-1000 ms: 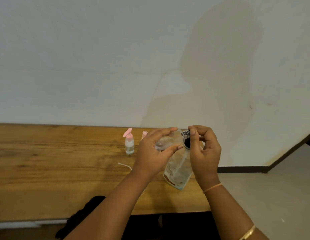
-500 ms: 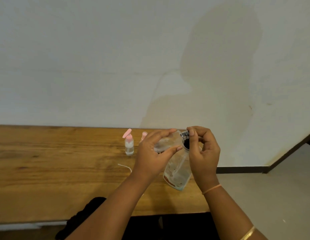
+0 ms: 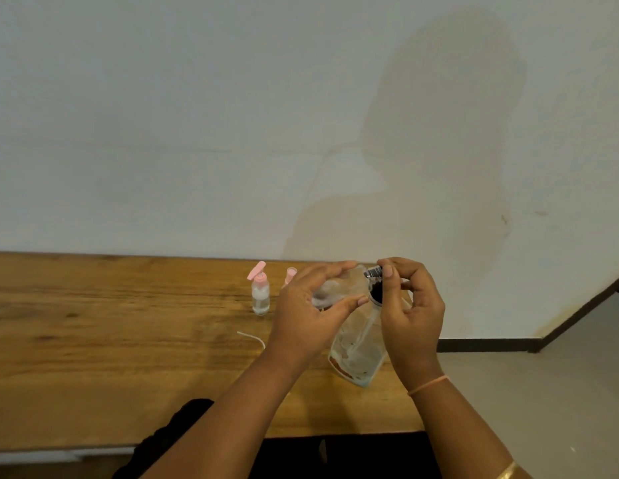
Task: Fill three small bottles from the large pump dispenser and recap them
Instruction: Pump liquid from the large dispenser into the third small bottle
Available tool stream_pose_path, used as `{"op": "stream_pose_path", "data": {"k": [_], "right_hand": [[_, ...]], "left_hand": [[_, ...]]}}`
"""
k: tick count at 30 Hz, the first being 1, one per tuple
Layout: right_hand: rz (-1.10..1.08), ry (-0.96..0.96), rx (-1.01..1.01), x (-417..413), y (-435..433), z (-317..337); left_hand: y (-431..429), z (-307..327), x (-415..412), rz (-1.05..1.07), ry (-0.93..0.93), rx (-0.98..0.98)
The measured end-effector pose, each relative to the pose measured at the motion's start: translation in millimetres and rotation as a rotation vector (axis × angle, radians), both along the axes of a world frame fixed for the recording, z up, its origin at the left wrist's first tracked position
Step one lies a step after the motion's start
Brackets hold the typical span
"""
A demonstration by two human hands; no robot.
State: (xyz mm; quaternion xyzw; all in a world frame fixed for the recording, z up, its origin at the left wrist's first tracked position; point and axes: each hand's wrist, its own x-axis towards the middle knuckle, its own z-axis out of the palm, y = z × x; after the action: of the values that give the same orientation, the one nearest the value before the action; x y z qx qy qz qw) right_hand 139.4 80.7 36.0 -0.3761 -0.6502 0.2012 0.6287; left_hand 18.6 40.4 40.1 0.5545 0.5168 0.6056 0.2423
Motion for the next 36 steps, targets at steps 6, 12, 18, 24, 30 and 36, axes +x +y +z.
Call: {"op": "stream_pose_path", "data": {"k": [6,12,18,24,30,36], "right_hand": [[0.046,0.119,-0.056,-2,-4,9],[0.035,0.071,-0.036,1,-5,6],[0.019,0.024,-0.019,-1,-4,1],[0.028,0.082,-0.049,-2,-4,10],[-0.018,0.021,0.013,0,-1,3],[-0.011,0.048,0.003,-5,-5,5]], "left_hand": [[-1,5,2,0.006,-0.015,0.028],[-3,4,2,0.008,-0.003,0.029],[-3,0,-2,0.008,-0.006,-0.014],[-3,7,2,0.008,-0.030,0.052],[-1,2,4,0.013,-0.019,0.033],[-2,-1,3,0.004,-0.072,0.021]]}}
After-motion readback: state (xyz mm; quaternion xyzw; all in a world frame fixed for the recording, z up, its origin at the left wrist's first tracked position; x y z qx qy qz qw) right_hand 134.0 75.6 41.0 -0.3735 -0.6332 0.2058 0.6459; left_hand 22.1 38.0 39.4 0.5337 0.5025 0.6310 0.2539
